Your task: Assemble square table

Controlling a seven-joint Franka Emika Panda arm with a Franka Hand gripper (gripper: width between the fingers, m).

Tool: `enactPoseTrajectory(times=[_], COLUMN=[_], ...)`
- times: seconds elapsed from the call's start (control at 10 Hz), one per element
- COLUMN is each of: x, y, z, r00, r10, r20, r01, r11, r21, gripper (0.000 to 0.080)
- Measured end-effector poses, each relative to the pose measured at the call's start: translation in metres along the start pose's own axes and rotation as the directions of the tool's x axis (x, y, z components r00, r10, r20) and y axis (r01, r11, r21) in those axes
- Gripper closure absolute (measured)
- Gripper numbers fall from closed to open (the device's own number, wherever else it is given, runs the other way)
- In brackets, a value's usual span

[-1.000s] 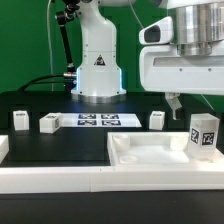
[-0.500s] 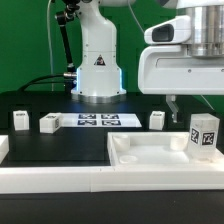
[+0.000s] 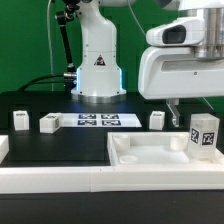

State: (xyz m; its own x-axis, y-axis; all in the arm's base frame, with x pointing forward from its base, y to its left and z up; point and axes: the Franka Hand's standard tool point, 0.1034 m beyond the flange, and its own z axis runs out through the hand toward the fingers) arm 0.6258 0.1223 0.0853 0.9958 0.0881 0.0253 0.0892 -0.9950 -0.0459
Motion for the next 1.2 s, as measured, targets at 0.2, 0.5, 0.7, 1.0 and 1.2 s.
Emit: enactPoseTrajectory(times=[0.2, 0.5, 0.7, 1.0, 1.2], x=[0.0001, -0.0001, 0.0, 0.0001, -0.0008], y=[0.0009, 0.0012, 0.0024, 0.0023, 0.0015], z=[0.0, 0.0003, 0.0003, 0.0003, 0.0005], r00=[0.989, 0.988, 0.991, 1.0, 0.97], r10=[-0.149, -0.153, -0.133, 0.027, 0.242], r20=[0.001, 0.001, 0.001, 0.001, -0.011], r01=[0.149, 0.153, 0.133, -0.027, -0.242], r11=[0.989, 0.988, 0.991, 1.0, 0.97], r21=[-0.002, 0.0, 0.0, 0.002, 0.004], gripper=[0.015, 0.0329, 0.0509, 0.0509, 0.0509])
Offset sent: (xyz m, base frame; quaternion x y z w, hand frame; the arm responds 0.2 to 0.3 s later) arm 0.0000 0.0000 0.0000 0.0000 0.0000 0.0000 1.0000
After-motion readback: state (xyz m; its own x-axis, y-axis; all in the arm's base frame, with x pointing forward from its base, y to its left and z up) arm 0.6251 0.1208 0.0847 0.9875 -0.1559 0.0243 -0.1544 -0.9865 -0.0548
